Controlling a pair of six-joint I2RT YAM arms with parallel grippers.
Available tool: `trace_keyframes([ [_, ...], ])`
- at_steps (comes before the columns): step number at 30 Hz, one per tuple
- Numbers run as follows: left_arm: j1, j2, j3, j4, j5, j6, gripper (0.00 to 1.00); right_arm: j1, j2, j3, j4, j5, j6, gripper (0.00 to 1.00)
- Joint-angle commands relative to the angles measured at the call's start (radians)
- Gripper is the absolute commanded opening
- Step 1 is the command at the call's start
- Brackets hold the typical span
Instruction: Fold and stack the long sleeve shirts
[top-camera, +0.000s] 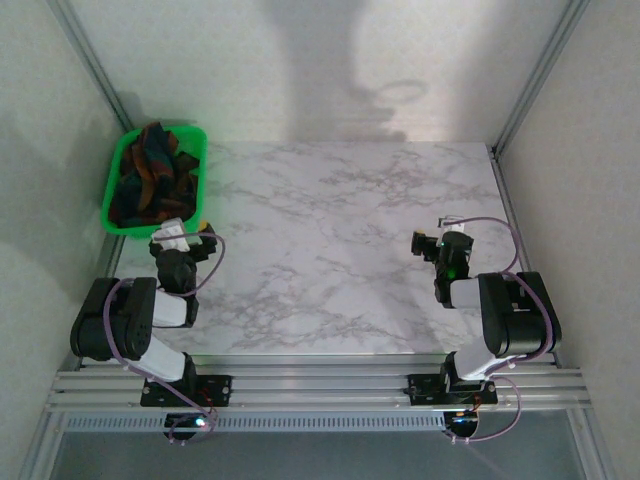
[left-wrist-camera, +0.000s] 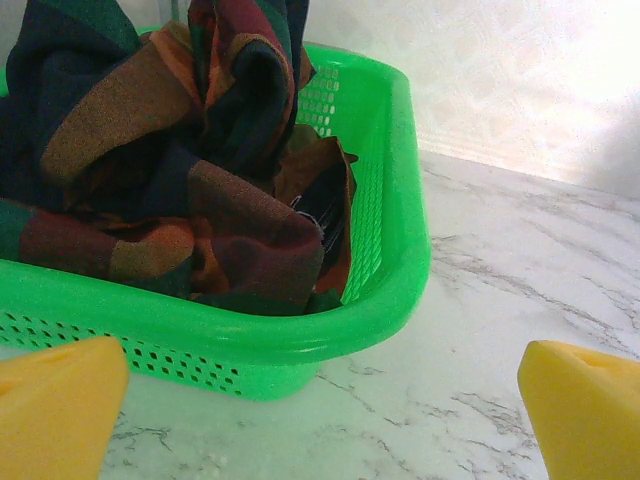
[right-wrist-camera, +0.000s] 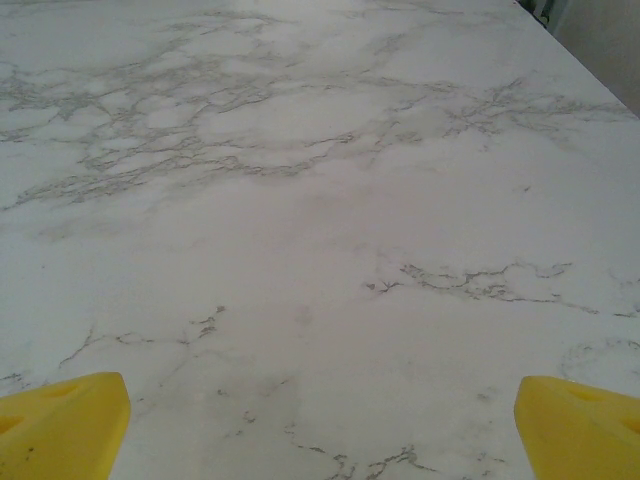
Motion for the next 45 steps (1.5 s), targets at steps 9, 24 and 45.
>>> trace_keyframes([
  [9,-0.009,-0.093,0.041,-0.115,0.040,0.010,1.00,0.021,-0.109,0.088,-0.181,0.051,-0.001,0.99],
  [24,-0.146,-0.417,0.993,-1.760,-0.090,-0.207,1.00,0.241,-0.590,0.543,-1.397,-0.255,0.400,0.99],
  [45,0.094,0.491,1.626,-1.918,-0.287,-0.384,1.00,0.574,-0.271,0.880,-1.619,-0.440,0.464,0.99],
])
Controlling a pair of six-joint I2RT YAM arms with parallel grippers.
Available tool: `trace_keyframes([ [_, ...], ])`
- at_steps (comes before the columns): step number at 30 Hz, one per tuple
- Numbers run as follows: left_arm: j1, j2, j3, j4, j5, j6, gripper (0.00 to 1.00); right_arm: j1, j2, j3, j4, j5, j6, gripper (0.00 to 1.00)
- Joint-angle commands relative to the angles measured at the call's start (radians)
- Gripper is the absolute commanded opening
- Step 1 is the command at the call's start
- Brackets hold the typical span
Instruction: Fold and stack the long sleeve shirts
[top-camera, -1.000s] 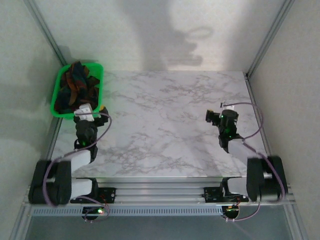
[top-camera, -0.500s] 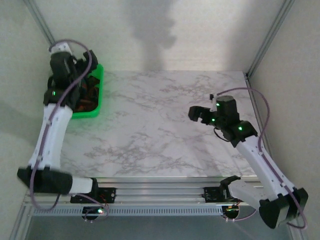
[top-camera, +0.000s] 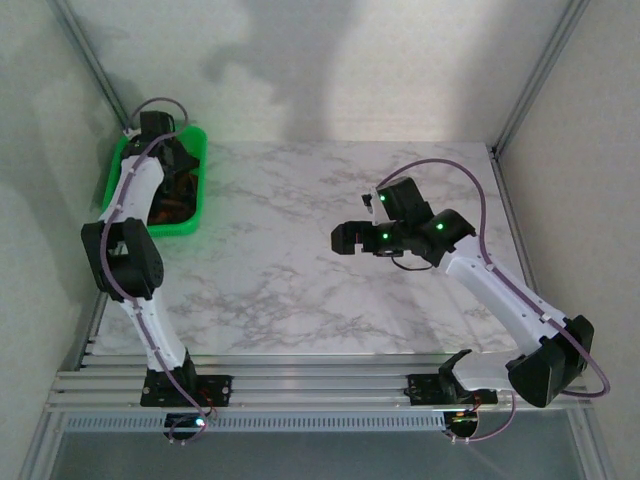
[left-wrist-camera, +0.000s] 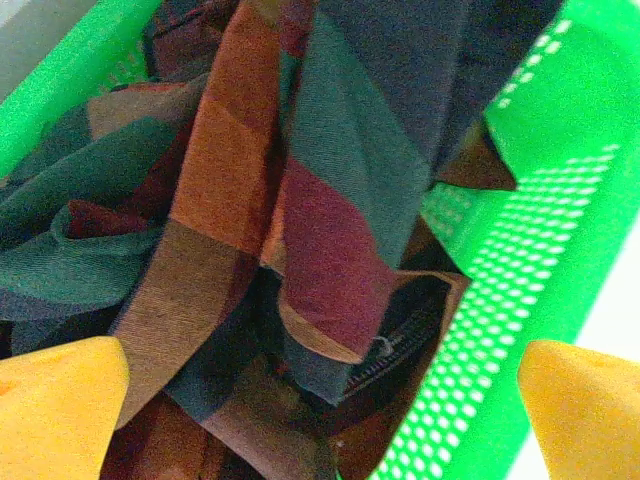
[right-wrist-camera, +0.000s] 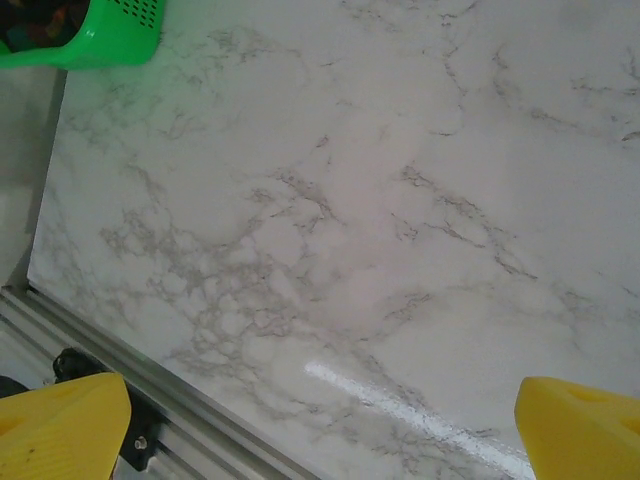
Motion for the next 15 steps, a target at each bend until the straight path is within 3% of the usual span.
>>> trace_keyframes([
  [1,0.009,0.035,0.023,-0.002,-0.141,-0.051,1.00,0.008,-0.032,-0.017,-0.036,-0.015,0.012,0.99],
  [6,0.035,0.100,0.032,0.025,-0.101,-0.049,0.95,0.007,-0.057,-0.011,-0.069,0.032,-0.013,0.99],
  [8,0.045,0.128,0.037,0.057,-0.021,-0.062,0.85,0.009,-0.059,-0.003,-0.080,0.043,-0.009,0.99],
  [10,0.061,0.159,0.062,0.058,0.073,-0.082,0.59,0.007,-0.063,-0.004,-0.080,0.051,0.002,0.99],
  [11,0.067,0.163,0.068,0.067,0.129,-0.081,0.38,0.007,-0.068,-0.006,-0.076,0.061,0.008,0.99],
  [13,0.074,0.130,0.057,0.107,0.224,-0.075,0.07,0.006,-0.080,-0.013,-0.071,0.092,0.025,0.99],
  [14,0.075,0.092,0.050,0.132,0.259,-0.077,0.00,0.003,-0.089,-0.017,-0.069,0.108,0.033,0.99],
  [15,0.076,0.052,0.047,0.155,0.284,-0.081,0.00,0.000,-0.095,-0.022,-0.067,0.119,0.039,0.99],
])
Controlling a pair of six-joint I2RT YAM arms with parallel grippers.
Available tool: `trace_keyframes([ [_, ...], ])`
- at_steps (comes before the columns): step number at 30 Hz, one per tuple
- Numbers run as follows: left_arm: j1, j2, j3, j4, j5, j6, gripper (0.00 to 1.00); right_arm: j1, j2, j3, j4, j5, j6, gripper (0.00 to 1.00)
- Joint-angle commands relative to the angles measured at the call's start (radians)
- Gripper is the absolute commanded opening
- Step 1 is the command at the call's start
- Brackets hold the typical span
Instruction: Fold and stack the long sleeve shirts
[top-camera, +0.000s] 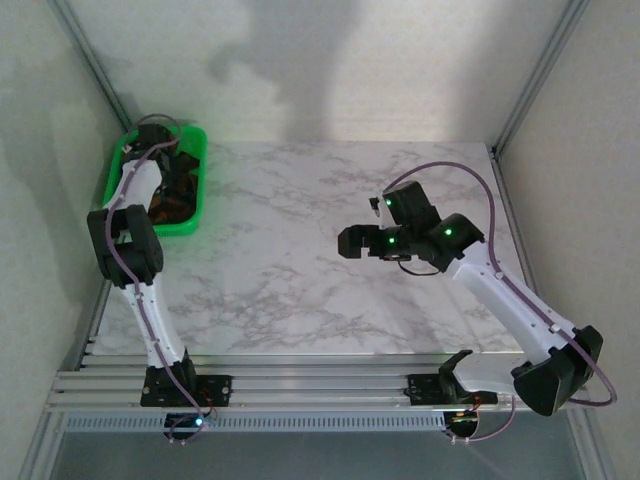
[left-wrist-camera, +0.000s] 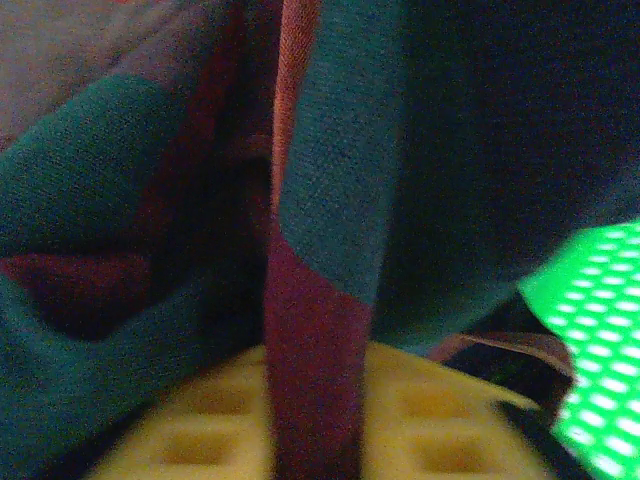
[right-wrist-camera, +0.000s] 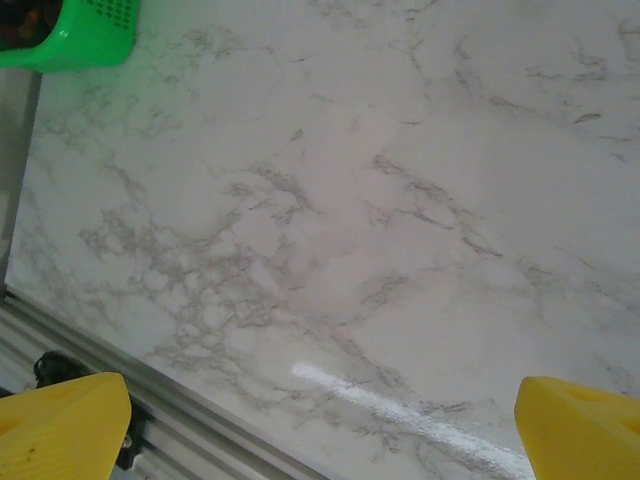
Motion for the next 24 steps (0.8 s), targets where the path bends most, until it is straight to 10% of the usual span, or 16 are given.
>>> trace_keyframes([
  [1,0.006,-0.152,0.023,0.109,0.185,-0.033,0.00,-0.004,-0.048,-0.015,-0.012,0.068,0.032,0.99],
  [8,-0.137,-0.483,0.212,0.308,0.322,-0.006,0.00,-0.045,-0.107,-0.034,0.009,0.112,0.055,0.99],
  [14,-0.339,-0.455,0.636,0.319,0.382,0.034,0.00,-0.085,-0.107,-0.030,0.048,0.106,0.077,0.99],
  [24,-0.643,-0.415,0.675,0.496,0.527,0.000,0.00,-0.136,-0.111,-0.024,0.087,0.112,0.087,0.99],
])
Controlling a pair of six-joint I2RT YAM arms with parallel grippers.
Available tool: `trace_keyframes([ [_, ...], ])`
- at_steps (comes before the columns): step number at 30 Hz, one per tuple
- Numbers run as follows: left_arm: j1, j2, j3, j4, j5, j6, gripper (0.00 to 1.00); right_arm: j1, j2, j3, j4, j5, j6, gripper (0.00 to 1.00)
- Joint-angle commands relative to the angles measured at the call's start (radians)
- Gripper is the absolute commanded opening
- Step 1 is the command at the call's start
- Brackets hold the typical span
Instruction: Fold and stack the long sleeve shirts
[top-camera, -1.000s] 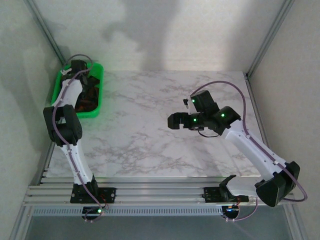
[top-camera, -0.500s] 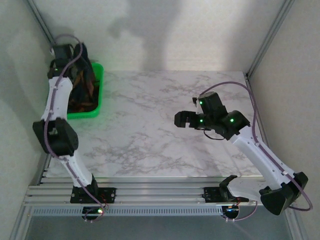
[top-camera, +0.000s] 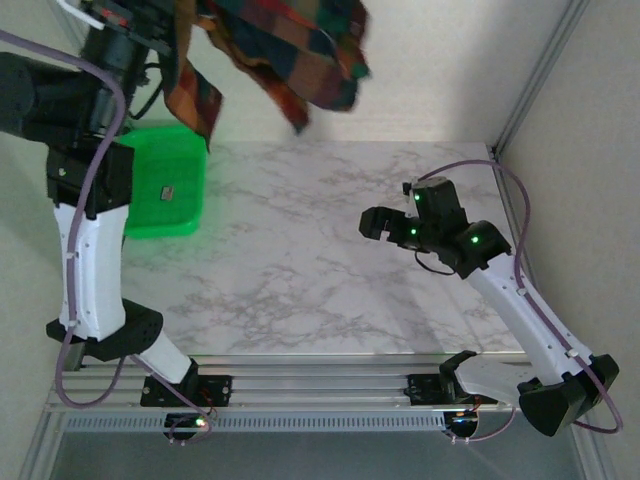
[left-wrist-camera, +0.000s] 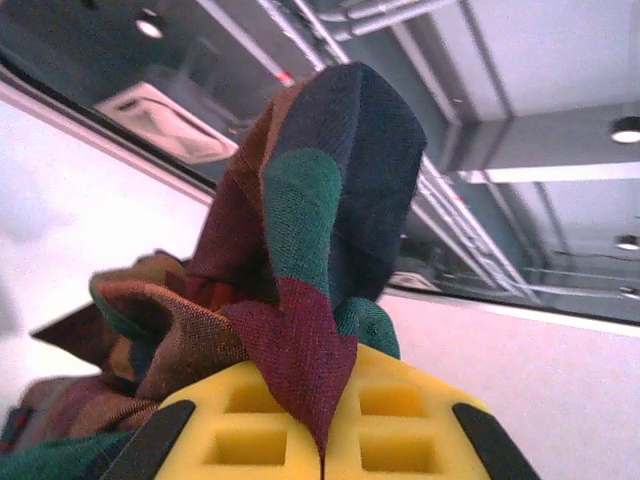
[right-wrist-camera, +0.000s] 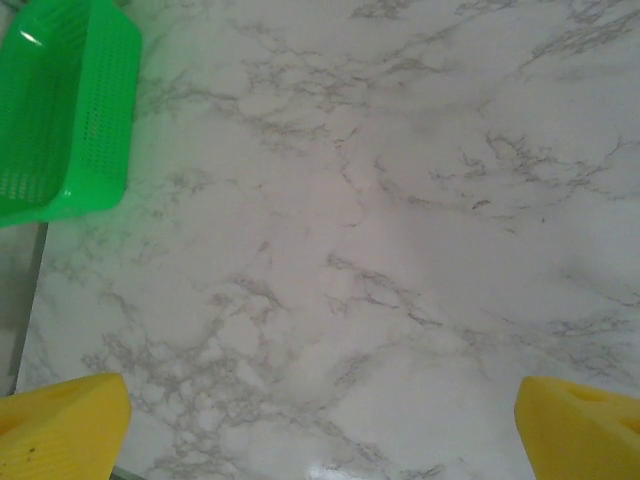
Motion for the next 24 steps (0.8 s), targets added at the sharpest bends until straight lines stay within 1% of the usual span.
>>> trace_keyframes([
  [1,-0.087,0.093,-0.044,-0.030,0.060,0.004,0.00,-0.029,-0.015,-0.006,0.009,0.034,0.015,0.99],
  [3,-0.119,0.098,-0.121,-0.053,0.045,-0.024,0.00,-0.057,-0.034,-0.015,-0.015,0.074,0.035,0.99],
  [4,-0.144,0.086,-0.193,-0.068,0.019,-0.029,0.00,-0.079,-0.052,-0.028,-0.026,0.088,0.049,0.99],
  [7,-0.215,-0.006,-0.547,-0.013,-0.095,-0.051,0.01,-0.137,-0.138,-0.093,-0.031,0.112,0.068,0.99],
  [8,-0.221,-0.044,-0.714,0.026,-0.142,-0.090,0.02,-0.155,-0.170,-0.123,-0.034,0.119,0.067,0.99],
  [10,-0.220,-0.092,-0.935,0.095,-0.178,-0.157,0.02,-0.187,-0.208,-0.160,-0.064,0.125,0.058,0.99],
  [11,-0.220,-0.105,-1.023,0.092,-0.209,-0.184,0.03,-0.201,-0.216,-0.170,-0.097,0.139,0.057,0.99],
  [12,-0.219,-0.110,-1.089,0.086,-0.222,-0.207,0.19,-0.210,-0.217,-0.177,-0.127,0.152,0.056,0.99],
  [13,-0.216,-0.115,-1.162,0.083,-0.232,-0.225,0.50,-0.216,-0.217,-0.187,-0.152,0.162,0.052,0.99],
  [14,-0.214,-0.124,-1.226,0.073,-0.268,-0.237,0.70,-0.219,-0.215,-0.198,-0.166,0.168,0.048,0.99],
  [15,-0.208,-0.139,-1.271,0.054,-0.312,-0.250,0.97,-0.219,-0.212,-0.205,-0.167,0.164,0.040,0.99],
  [16,-0.191,-0.161,-1.310,0.032,-0.343,-0.265,0.99,-0.220,-0.207,-0.213,-0.154,0.147,0.023,0.99],
  [18,-0.144,-0.212,-1.336,-0.020,-0.366,-0.299,0.99,-0.218,-0.179,-0.217,-0.142,0.111,-0.012,0.99],
  [21,-0.103,-0.289,-1.281,-0.177,-0.411,-0.299,1.00,-0.211,-0.088,-0.194,-0.136,0.020,-0.079,0.98],
  [22,-0.096,-0.304,-1.260,-0.242,-0.416,-0.296,1.00,-0.194,-0.046,-0.179,-0.140,0.006,-0.094,0.97],
  [24,-0.081,-0.321,-1.268,-0.337,-0.404,-0.293,1.00,-0.145,0.036,-0.157,-0.145,0.019,-0.120,0.97],
])
